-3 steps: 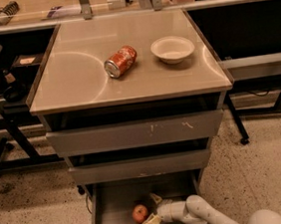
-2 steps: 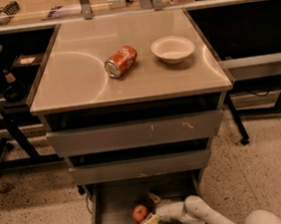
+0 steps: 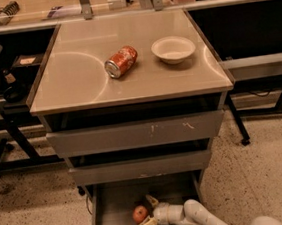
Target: Pick apple from bottom drawer and place on counter
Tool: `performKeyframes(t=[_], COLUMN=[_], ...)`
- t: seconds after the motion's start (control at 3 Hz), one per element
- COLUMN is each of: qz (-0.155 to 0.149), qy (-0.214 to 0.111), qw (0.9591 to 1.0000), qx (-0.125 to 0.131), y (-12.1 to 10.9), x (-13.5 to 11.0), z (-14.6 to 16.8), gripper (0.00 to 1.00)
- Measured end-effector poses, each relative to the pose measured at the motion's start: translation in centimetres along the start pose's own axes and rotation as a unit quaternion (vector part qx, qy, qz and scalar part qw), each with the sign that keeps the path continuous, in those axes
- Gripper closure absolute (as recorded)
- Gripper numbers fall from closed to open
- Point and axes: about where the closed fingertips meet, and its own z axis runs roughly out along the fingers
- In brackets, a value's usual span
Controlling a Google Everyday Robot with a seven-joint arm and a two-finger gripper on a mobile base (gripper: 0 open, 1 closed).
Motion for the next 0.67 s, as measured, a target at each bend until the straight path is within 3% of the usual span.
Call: performKeyframes(t=[0.33, 0.67], qz=[0.000, 0.000], qy=[0.000, 0.000], qw=[1.0000, 1.0000], qx=[0.000, 0.000], y=[0.00, 0.00], x=[0.00, 0.00], z=[0.00, 0.01], gripper=[0.00, 0.18])
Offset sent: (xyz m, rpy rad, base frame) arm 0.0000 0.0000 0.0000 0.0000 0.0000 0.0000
